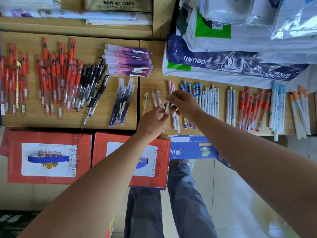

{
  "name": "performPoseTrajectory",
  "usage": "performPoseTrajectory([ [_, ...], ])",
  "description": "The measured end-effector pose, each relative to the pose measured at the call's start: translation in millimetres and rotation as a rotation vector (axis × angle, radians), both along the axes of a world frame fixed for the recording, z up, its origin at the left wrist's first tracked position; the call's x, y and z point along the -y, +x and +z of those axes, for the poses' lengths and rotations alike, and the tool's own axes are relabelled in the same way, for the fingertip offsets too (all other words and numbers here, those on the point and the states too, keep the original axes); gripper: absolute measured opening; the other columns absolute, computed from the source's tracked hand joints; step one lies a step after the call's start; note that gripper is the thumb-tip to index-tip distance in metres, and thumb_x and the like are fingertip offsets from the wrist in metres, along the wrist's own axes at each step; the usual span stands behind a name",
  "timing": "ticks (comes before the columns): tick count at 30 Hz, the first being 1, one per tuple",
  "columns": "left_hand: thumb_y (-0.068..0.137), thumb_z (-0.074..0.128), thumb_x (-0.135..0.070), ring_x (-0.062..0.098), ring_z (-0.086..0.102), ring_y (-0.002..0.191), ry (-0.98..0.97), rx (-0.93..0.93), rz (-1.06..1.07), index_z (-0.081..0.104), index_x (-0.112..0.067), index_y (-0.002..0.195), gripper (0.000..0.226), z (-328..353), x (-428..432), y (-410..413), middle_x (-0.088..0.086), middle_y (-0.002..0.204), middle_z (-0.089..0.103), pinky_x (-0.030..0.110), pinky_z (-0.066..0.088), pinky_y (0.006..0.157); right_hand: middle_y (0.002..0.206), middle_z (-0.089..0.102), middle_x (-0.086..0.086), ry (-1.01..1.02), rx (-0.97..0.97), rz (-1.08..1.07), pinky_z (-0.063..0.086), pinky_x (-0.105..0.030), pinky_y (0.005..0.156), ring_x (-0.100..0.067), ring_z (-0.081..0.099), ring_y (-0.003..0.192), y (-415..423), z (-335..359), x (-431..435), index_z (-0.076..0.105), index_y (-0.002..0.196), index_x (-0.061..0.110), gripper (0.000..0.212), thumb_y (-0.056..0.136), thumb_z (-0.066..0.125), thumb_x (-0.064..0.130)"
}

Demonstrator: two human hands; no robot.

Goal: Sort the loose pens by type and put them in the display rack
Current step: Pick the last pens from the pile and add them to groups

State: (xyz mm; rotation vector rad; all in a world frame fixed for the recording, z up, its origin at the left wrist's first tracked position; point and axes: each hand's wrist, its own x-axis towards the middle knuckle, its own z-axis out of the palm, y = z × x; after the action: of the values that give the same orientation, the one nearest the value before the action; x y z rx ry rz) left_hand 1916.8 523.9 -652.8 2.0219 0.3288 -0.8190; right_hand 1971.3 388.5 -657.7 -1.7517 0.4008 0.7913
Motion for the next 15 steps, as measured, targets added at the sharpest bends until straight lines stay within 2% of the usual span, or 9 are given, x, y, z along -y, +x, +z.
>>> performPoseTrajectory([
  [1,0.097,0.050,-0.036,0.018,0.064,0.085,0.090,0.090,-0.042,0.061,-0.015,0.108,0.026,-0.3,-0.5,-1.0,0.001,0.098,0.065,0.031,0.048,0.072,0.068,0.062,-0.002,-0.005,0.007,-0.030,0.038,-0.020,0.047,-0.010,0.052,0.050,-0.5,-0.6,5.6,0.059,0.082,0.015,0.015,0.094,0.058,0.024],
  [3,0.093,0.055,-0.034,0.016,0.057,0.090,0.185,0.217,-0.083,0.061,-0.018,0.102,0.019,-0.8,0.6,-2.1,0.000,0.100,0.057,0.027,0.043,0.073,0.071,0.063,-0.003,-0.048,0.028,-0.094,0.039,-0.019,0.045,-0.009,0.052,0.046,-1.5,0.1,21.2,0.056,0.084,0.015,0.015,0.097,0.054,0.022],
  [5,0.091,0.058,-0.028,0.018,0.053,0.101,0.190,0.273,-0.144,0.062,-0.016,0.101,0.015,-0.6,7.4,-1.1,0.004,0.107,0.054,0.029,0.043,0.083,0.070,0.060,-0.004,-0.095,0.037,-0.142,0.039,-0.020,0.043,-0.010,0.052,0.046,-2.2,1.5,43.3,0.055,0.086,0.015,0.015,0.099,0.049,0.020],
  [7,0.090,0.060,-0.022,0.023,0.050,0.113,0.205,0.335,-0.215,0.062,-0.013,0.103,0.016,1.3,17.8,2.0,0.008,0.115,0.053,0.036,0.042,0.094,0.072,0.060,-0.005,-0.165,0.040,-0.095,0.039,-0.018,0.043,-0.012,0.052,0.049,-4.0,4.0,69.3,0.053,0.087,0.016,0.015,0.100,0.047,0.020],
  [10,0.088,0.061,-0.016,0.027,0.044,0.126,0.265,0.392,-0.332,0.061,-0.013,0.117,0.029,5.0,38.6,8.9,0.010,0.132,0.049,0.045,0.039,0.102,0.074,0.061,-0.004,-0.321,0.053,0.057,0.042,-0.020,0.048,-0.011,0.054,0.054,-9.8,6.8,111.2,0.053,0.097,0.014,0.013,0.101,0.045,0.024],
  [12,0.089,0.058,-0.017,0.027,0.030,0.139,0.270,0.374,-0.432,0.055,-0.015,0.129,0.041,7.1,56.5,12.7,0.009,0.147,0.039,0.042,0.029,0.110,0.073,0.060,-0.003,-0.432,0.085,0.105,0.047,-0.027,0.053,-0.015,0.057,0.058,-12.7,6.4,139.5,0.055,0.098,0.014,0.015,0.100,0.046,0.026],
  [15,0.091,0.054,-0.019,0.026,0.014,0.147,0.273,0.357,-0.563,0.045,-0.019,0.139,0.049,5.3,83.0,16.5,0.007,0.157,0.024,0.039,0.017,0.116,0.070,0.058,0.005,-0.601,0.157,0.158,0.050,-0.030,0.061,-0.014,0.056,0.061,-13.0,5.8,172.8,0.056,0.097,0.017,0.014,0.098,0.051,0.030],
])
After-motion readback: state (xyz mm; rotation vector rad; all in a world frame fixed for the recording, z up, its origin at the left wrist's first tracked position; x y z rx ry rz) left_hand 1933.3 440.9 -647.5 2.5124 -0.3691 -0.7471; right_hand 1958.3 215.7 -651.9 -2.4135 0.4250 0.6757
